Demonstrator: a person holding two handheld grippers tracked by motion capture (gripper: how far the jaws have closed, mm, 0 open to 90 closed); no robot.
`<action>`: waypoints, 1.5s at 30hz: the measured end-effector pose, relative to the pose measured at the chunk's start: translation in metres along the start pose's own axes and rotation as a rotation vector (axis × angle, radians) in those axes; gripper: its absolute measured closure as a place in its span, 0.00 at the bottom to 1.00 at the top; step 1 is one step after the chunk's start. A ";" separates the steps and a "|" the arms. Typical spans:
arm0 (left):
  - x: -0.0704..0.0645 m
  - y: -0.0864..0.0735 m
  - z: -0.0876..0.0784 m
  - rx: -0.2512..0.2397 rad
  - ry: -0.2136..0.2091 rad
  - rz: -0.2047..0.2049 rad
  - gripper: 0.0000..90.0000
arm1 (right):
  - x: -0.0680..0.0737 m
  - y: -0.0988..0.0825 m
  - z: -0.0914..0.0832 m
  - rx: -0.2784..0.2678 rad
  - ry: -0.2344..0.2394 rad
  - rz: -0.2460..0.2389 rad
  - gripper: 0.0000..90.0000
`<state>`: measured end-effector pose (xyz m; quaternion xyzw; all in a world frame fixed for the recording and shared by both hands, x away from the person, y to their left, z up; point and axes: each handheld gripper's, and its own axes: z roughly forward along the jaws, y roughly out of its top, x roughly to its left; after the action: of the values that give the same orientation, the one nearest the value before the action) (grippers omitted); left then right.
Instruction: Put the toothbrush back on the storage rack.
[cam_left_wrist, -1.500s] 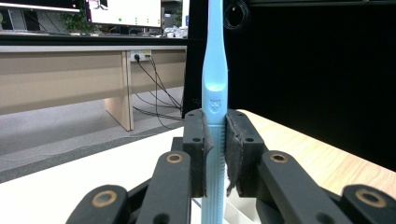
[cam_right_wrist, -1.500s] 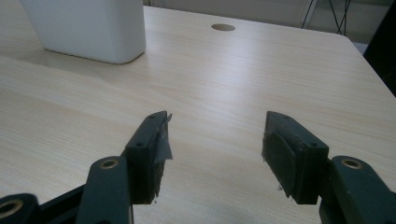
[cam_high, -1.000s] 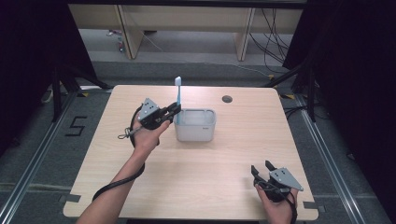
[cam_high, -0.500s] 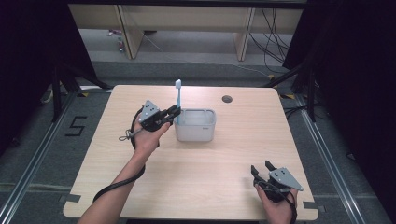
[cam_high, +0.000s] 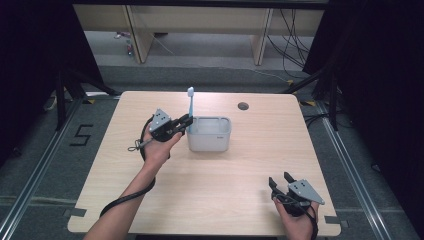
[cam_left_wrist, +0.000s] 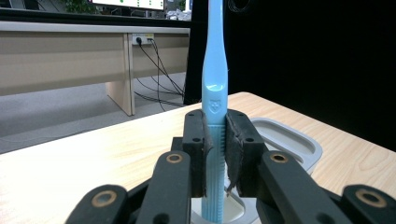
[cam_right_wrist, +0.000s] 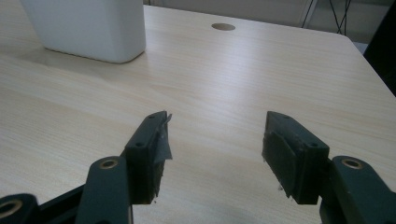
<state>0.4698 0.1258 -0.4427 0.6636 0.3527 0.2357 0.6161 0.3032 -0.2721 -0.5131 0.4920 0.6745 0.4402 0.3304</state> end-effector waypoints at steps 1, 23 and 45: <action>0.000 -0.001 0.000 0.001 0.000 0.001 0.87 | 0.000 0.000 0.000 0.001 0.000 0.004 0.46; 0.001 -0.008 0.003 0.037 0.004 0.000 0.87 | -0.003 0.000 0.002 -0.023 -0.007 -0.039 0.46; -0.001 -0.010 0.001 0.094 0.016 0.004 0.87 | -0.002 0.000 0.002 -0.017 0.000 -0.034 0.46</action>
<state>0.4688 0.1244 -0.4525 0.6906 0.3668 0.2256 0.5810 0.3058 -0.2733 -0.5140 0.4777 0.6790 0.4404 0.3419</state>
